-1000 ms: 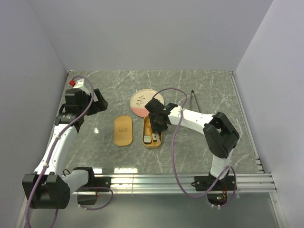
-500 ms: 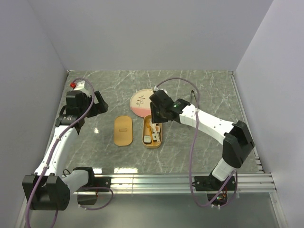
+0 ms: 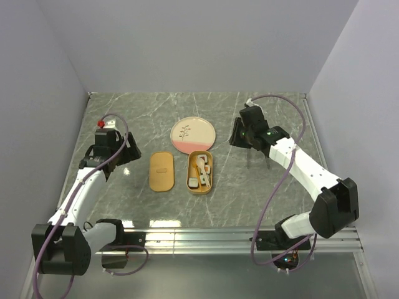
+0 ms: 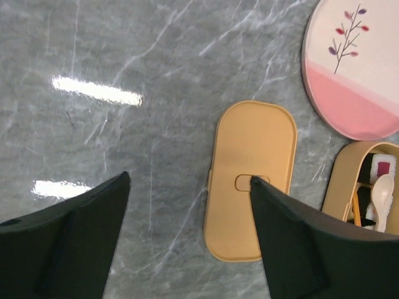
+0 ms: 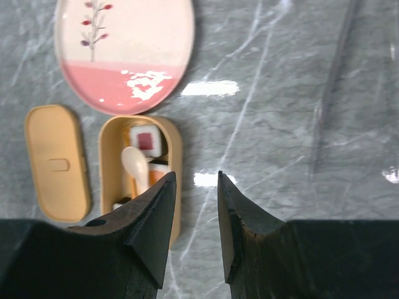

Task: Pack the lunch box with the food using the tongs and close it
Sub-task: Place the utensil into the utensil case, then pick up the lid of the lunch box with the left arm, then put the lid back on the lunch box

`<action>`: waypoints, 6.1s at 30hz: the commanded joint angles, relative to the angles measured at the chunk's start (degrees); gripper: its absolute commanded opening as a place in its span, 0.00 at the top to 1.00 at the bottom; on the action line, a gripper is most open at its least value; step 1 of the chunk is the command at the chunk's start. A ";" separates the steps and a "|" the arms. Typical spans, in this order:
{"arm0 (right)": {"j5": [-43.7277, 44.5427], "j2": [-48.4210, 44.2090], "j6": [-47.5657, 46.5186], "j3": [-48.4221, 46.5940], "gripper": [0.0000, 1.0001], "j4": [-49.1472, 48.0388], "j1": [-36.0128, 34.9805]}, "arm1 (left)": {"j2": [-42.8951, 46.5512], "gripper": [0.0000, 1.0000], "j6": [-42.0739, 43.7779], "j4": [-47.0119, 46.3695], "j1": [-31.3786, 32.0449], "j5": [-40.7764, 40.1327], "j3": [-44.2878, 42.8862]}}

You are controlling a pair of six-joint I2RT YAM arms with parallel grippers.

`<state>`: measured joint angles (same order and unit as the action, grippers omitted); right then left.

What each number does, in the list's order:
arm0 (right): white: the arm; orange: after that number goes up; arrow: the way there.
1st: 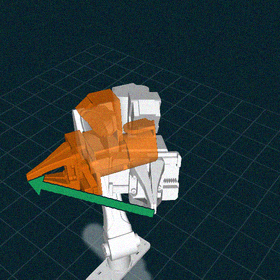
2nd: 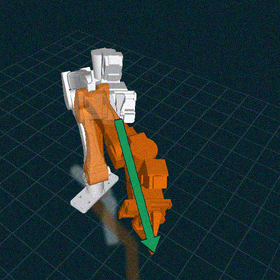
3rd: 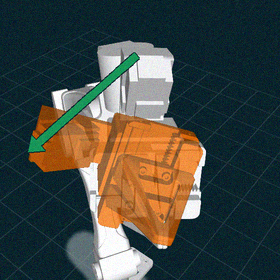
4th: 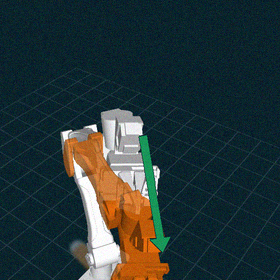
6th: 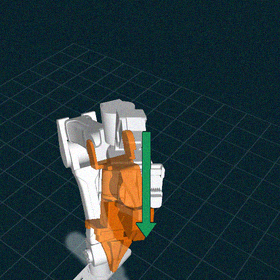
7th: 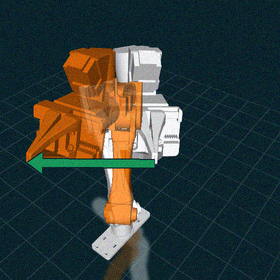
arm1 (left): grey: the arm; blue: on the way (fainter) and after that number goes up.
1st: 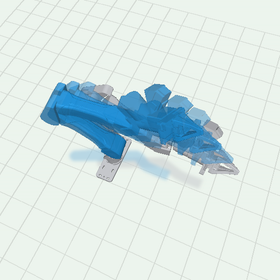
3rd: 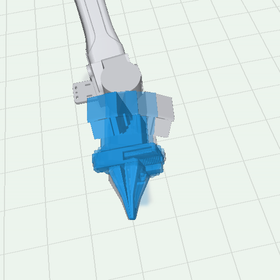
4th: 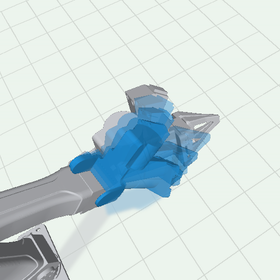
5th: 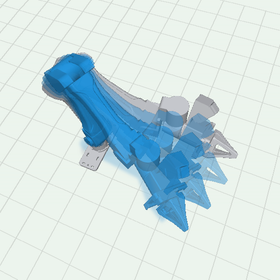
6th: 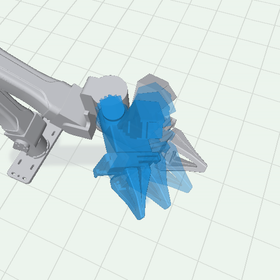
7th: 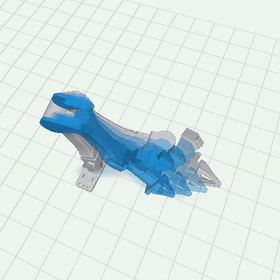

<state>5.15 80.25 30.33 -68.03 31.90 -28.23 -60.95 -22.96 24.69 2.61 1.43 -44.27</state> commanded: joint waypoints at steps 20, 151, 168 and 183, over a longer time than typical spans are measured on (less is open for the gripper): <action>-6.64 -6.24 -4.22 7.03 0.60 -3.51 4.58 | -7.43 0.31 -20.45 -2.19 16.72 -8.11 11.74; -12.88 -7.74 -9.50 12.48 0.62 -3.42 8.72 | -24.83 1.00 -29.60 1.33 49.07 -20.59 -10.57; -13.58 -7.21 -9.50 12.57 0.62 -3.69 9.42 | -26.42 1.00 -29.77 3.35 50.21 -25.86 -12.24; -14.29 -6.77 -9.76 12.31 0.62 -3.95 9.95 | -26.77 1.00 -30.04 3.88 50.65 -28.59 -12.95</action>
<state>-8.67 73.69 21.45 -55.44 29.58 -18.72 -87.09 -52.40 27.92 53.17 -24.08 -55.13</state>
